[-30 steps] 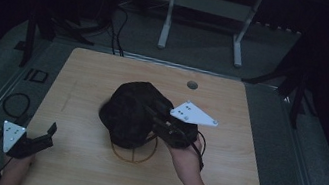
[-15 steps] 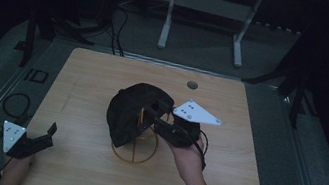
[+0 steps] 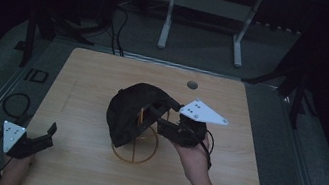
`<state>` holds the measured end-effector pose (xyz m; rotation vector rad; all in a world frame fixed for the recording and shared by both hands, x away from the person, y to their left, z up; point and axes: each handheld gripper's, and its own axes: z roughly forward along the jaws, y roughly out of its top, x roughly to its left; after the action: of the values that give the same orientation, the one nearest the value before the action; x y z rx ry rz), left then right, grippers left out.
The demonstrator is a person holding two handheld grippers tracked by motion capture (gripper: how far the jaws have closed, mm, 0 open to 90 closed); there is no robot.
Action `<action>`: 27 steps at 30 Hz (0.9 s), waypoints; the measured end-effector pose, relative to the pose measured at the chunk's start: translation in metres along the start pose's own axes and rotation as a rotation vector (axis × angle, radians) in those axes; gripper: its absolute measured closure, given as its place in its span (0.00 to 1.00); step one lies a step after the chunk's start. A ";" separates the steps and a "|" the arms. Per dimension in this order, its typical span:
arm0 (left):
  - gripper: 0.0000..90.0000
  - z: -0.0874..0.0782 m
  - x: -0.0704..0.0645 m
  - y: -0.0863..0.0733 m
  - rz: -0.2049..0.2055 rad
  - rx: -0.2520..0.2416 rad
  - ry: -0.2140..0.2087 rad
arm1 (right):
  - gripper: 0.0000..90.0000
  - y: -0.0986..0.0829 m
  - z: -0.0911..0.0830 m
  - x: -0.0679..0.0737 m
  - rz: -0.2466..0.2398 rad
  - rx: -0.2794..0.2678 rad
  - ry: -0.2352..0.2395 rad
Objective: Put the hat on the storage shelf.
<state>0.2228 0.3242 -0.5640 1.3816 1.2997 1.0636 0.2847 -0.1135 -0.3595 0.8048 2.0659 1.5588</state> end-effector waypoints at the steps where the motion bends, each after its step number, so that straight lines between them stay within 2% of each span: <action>1: 0.04 0.000 0.000 0.000 0.000 0.000 0.000 | 0.43 0.000 -0.001 -0.001 -0.002 0.002 -0.001; 9: 0.04 0.000 0.000 0.000 -0.001 -0.001 0.000 | 0.33 -0.004 -0.005 -0.009 -0.014 0.007 0.005; 13: 0.04 0.000 0.000 0.000 -0.001 -0.001 -0.001 | 0.24 -0.008 -0.010 -0.016 -0.012 0.008 0.017; 21: 0.04 0.000 0.000 0.000 -0.001 0.000 0.000 | 0.19 -0.020 -0.019 -0.031 0.007 0.000 0.011; 27: 0.04 0.000 0.000 0.000 -0.002 -0.001 -0.001 | 0.16 -0.034 -0.028 -0.046 0.011 0.007 -0.021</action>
<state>0.2226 0.3242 -0.5640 1.3794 1.2992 1.0626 0.2942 -0.1707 -0.3846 0.8335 2.0568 1.5427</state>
